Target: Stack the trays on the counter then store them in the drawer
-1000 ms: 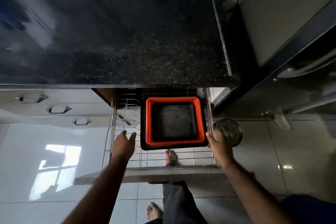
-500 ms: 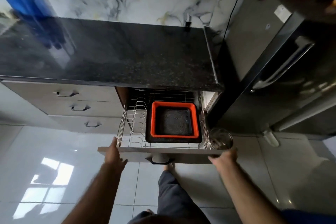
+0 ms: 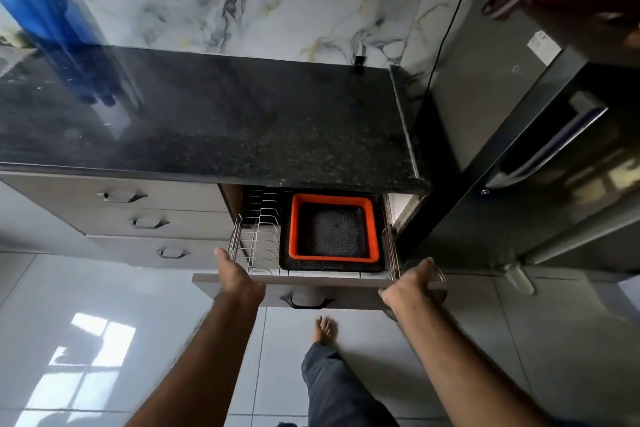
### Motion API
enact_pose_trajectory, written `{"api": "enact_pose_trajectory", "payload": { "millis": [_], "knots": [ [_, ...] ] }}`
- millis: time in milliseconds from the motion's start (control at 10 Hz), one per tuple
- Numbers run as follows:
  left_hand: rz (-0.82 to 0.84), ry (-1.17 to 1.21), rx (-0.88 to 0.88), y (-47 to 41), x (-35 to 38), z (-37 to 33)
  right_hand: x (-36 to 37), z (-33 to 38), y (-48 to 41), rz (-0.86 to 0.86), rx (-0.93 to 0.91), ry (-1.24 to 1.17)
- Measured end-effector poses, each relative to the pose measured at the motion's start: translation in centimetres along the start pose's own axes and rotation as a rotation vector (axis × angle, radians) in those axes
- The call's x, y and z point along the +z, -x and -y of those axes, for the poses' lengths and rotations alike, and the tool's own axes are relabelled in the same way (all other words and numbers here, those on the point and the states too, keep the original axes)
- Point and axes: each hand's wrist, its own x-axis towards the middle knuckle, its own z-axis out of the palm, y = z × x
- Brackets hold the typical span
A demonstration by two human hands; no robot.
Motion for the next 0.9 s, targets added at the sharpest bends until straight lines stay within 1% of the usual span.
{"api": "enact_pose_trajectory", "payload": {
  "millis": [100, 200, 300, 400, 500, 700, 800, 900],
  "knots": [
    [-0.01, -0.015, 0.004, -1.1, 2.1, -0.9, 2.7, 2.3, 1.0, -0.089, 0.212, -0.237],
    [-0.005, -0.066, 0.027, -2.9, 5.3, -1.9, 5.8, 3.9, -0.7, -0.022, 0.211, -0.237],
    [0.002, -0.096, 0.052, -4.8, 8.6, -2.5, 9.0, 5.5, -2.4, -0.013, 0.17, -0.203],
    [-0.007, -0.077, 0.061, -5.9, 11.5, -3.0, 11.3, 6.7, -4.2, 0.009, 0.156, -0.195],
    [0.046, -0.095, 0.073, -7.7, 14.9, -3.4, 14.3, 8.5, -6.5, 0.043, 0.16, -0.187],
    [0.078, -0.053, 0.082, -9.7, 19.3, -3.5, 16.8, 10.7, -10.2, 0.085, 0.233, -0.225],
    [0.131, -0.068, 0.114, -10.1, 20.2, -3.6, 17.3, 11.1, -11.5, 0.147, 0.245, -0.264],
    [0.14, -0.091, 0.125, -10.4, 20.3, -4.2, 17.3, 11.9, -11.7, 0.209, 0.246, -0.312]
  ]
}}
